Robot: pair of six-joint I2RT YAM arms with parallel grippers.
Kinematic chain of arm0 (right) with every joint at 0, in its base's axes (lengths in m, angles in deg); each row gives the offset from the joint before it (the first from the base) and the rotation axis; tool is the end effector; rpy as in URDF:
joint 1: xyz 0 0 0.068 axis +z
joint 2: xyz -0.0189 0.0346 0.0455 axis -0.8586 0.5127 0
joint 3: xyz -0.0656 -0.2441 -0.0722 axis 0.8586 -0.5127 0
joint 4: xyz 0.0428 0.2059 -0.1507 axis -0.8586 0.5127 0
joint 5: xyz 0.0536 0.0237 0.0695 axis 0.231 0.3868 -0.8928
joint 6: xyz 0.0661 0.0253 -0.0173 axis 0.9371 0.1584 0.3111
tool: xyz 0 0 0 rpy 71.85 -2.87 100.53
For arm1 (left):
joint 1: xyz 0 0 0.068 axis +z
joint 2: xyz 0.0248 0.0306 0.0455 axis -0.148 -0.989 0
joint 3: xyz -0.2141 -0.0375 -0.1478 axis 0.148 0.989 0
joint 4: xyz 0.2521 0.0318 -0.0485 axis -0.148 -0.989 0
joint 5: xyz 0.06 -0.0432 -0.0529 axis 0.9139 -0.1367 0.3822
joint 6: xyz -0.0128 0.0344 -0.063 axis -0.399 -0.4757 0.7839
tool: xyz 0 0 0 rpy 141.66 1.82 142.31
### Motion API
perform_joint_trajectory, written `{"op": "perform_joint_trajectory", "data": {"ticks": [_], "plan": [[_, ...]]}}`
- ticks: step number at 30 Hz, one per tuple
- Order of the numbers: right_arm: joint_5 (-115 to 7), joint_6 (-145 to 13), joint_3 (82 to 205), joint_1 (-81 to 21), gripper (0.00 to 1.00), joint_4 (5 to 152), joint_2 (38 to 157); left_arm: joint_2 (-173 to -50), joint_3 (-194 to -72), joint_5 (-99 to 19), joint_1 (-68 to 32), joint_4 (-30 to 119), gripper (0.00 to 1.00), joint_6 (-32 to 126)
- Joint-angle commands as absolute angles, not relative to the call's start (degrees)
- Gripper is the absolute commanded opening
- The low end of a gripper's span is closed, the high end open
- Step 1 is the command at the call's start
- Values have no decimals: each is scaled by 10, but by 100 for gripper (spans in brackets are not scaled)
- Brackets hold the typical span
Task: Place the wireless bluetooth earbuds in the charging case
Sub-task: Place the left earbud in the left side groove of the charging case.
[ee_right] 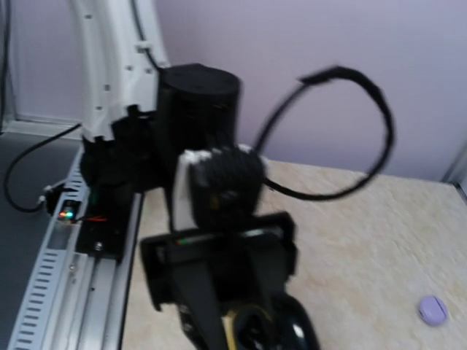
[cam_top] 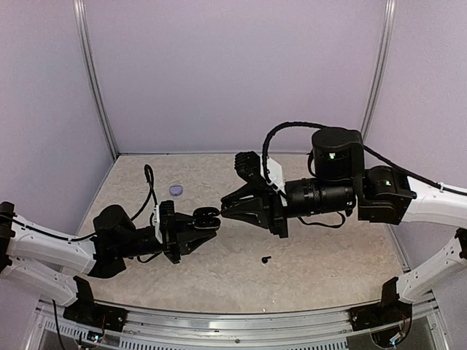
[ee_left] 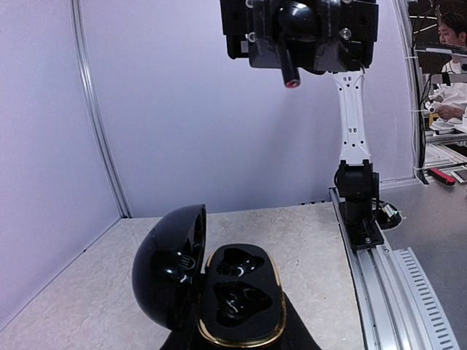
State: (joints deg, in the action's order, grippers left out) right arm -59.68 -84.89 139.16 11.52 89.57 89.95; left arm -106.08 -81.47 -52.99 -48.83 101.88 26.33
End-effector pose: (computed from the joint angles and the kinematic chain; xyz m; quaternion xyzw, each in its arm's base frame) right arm 0.0928 0.3073 0.3774 -0.5691 0.5388 0.3810 0.4906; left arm 0.1253 -0.2357 0.2287 0.4624 0.4552 -0.4166 0.6367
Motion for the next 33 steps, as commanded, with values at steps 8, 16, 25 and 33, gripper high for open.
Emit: {"op": "perform_joint_trajectory", "data": {"ticks": [8, 16, 25, 33], "plan": [[-607, -910, 1420, 146, 17, 871, 942, -1075, -843, -604, -491, 1044, 0, 310], [-605, -936, 1425, 147, 17, 850, 965, -1069, -846, -629, -491, 1057, 0, 348], [-614, -942, 1427, 147, 17, 837, 980, -1066, -850, -659, -488, 1060, 0, 375], [-618, -942, 1433, 147, 17, 836, 994, -1056, -851, -645, -489, 1051, 0, 372]]}}
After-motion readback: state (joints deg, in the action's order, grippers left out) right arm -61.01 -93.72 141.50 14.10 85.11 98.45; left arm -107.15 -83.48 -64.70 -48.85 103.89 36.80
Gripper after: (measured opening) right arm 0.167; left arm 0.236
